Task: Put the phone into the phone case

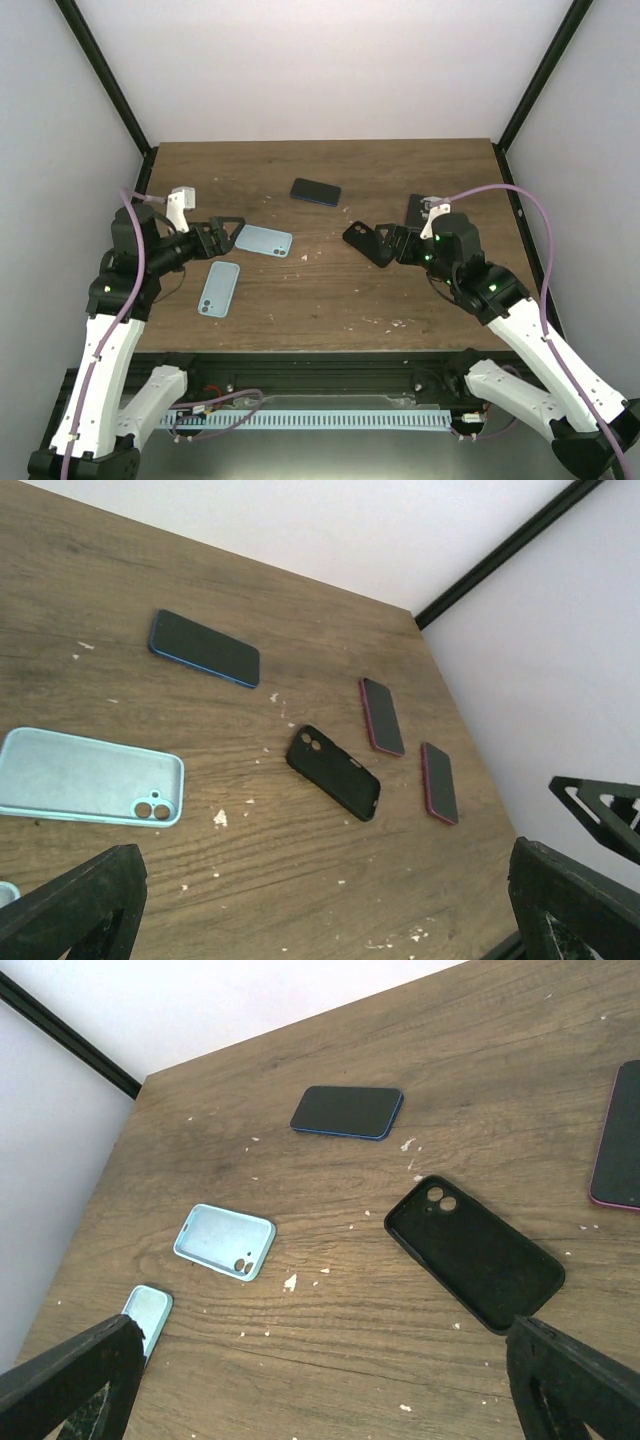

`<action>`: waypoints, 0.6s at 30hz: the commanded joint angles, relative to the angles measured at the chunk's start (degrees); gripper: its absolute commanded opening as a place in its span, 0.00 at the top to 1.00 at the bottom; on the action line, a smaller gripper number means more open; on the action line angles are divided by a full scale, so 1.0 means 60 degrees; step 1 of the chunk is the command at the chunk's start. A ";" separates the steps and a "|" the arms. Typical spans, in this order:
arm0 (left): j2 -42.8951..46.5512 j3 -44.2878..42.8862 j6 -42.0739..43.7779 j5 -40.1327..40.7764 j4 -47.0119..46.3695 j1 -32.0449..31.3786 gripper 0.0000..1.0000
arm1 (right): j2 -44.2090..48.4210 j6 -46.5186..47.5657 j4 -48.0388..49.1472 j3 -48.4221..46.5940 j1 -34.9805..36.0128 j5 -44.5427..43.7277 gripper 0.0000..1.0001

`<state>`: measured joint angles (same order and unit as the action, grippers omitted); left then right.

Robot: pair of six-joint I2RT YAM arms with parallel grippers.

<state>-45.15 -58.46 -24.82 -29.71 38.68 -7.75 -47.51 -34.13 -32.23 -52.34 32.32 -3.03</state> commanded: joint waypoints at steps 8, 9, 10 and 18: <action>-0.0846 -0.0118 -0.0311 0.1996 0.0357 0.0065 0.00 | -0.0965 0.0403 0.0065 -0.0641 -0.0081 -0.0219 0.00; -0.1073 -0.0107 -0.0604 0.2408 0.0447 0.0065 0.00 | -0.1224 0.0439 0.0028 -0.0750 -0.0094 -0.0547 0.00; -0.1296 -0.0096 -0.1094 0.3061 0.0625 0.0072 0.01 | -0.1606 0.0438 -0.0112 -0.0923 -0.0147 -0.1046 0.00; -0.2417 0.0969 -0.3151 0.6089 0.0724 0.0133 0.09 | -0.4571 0.0714 -0.0587 -0.2424 -0.2260 -0.1748 0.00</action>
<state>-58.63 -54.78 -37.69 -5.54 41.87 -7.57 -70.43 -31.97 -34.96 -63.81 23.70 -10.57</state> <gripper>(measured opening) 0.927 0.999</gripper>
